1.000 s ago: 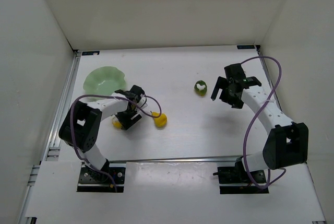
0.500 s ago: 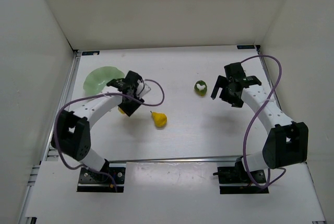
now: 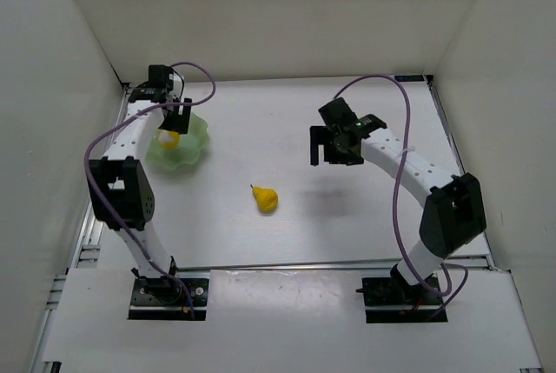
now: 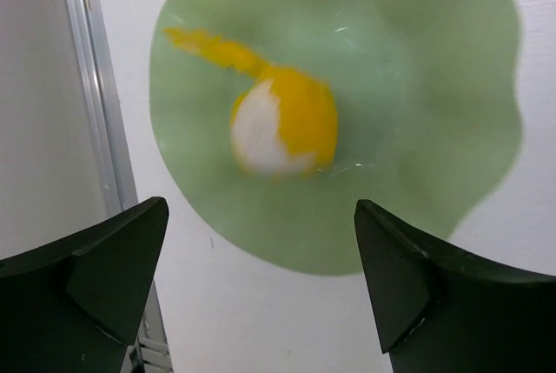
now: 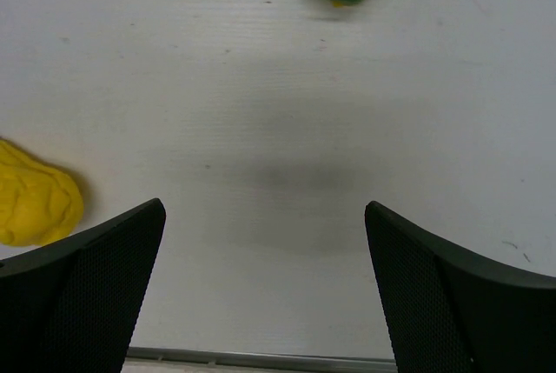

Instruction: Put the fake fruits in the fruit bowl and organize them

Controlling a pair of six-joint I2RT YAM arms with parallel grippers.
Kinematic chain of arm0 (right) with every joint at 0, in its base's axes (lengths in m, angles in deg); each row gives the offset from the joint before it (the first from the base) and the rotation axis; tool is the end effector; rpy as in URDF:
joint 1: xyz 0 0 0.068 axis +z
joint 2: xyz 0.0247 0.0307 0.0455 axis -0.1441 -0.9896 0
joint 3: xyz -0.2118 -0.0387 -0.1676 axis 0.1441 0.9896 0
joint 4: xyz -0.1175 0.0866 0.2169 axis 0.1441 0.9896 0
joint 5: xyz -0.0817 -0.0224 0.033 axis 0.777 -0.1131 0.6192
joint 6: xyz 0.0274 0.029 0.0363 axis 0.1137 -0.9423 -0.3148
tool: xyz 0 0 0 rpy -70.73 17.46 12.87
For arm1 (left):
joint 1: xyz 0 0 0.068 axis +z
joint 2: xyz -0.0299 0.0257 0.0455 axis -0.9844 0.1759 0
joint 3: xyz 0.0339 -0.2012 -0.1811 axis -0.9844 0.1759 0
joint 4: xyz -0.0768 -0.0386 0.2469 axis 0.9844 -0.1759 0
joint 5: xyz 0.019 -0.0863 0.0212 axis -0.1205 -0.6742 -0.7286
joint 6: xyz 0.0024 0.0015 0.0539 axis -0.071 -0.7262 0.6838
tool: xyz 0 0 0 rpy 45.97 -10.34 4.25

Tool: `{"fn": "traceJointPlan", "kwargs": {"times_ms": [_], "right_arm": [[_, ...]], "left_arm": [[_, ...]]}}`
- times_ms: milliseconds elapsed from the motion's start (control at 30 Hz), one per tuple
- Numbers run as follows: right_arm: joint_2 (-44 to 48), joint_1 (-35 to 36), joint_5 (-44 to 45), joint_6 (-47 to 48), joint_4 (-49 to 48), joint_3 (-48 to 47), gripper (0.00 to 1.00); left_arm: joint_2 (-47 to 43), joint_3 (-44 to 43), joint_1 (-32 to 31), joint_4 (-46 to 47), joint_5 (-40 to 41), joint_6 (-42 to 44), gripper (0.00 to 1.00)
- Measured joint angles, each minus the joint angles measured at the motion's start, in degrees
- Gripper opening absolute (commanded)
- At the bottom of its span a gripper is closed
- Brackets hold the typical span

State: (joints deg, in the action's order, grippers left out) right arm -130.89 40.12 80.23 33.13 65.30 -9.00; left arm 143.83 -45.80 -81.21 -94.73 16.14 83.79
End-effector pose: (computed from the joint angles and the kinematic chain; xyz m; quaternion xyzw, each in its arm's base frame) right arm 0.2892 0.1694 0.2792 -0.0162 0.9568 0.0268 0.2890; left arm 0.3807 -0.0009 0.2994 0.0708 0.9482 0.1312 0.2805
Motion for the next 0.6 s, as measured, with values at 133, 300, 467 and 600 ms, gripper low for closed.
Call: {"fn": "traceJointPlan", "kwargs": {"times_ms": [133, 300, 467, 600], "right_arm": [[-4.04, 1.25, -0.26, 0.57, 0.68, -3.58, 0.99], [-9.92, 0.37, 0.42, -0.02, 3.48, -9.22, 0.99], [-18.43, -2.93, 1.22, -1.27, 6.95, -18.67, 0.99], [-27.10, -7.37, 1.25, -2.34, 8.85, -27.74, 0.99]], "left_arm": [[6.91, -1.84, -0.22, -2.40, 5.64, -2.71, 1.00], [6.71, -1.81, -2.16, -5.14, 13.53, -5.51, 1.00], [-0.50, 0.22, -7.96, -5.27, 16.37, -5.75, 1.00], [-6.29, 3.39, -12.13, -5.11, 16.48, -5.62, 1.00]]}}
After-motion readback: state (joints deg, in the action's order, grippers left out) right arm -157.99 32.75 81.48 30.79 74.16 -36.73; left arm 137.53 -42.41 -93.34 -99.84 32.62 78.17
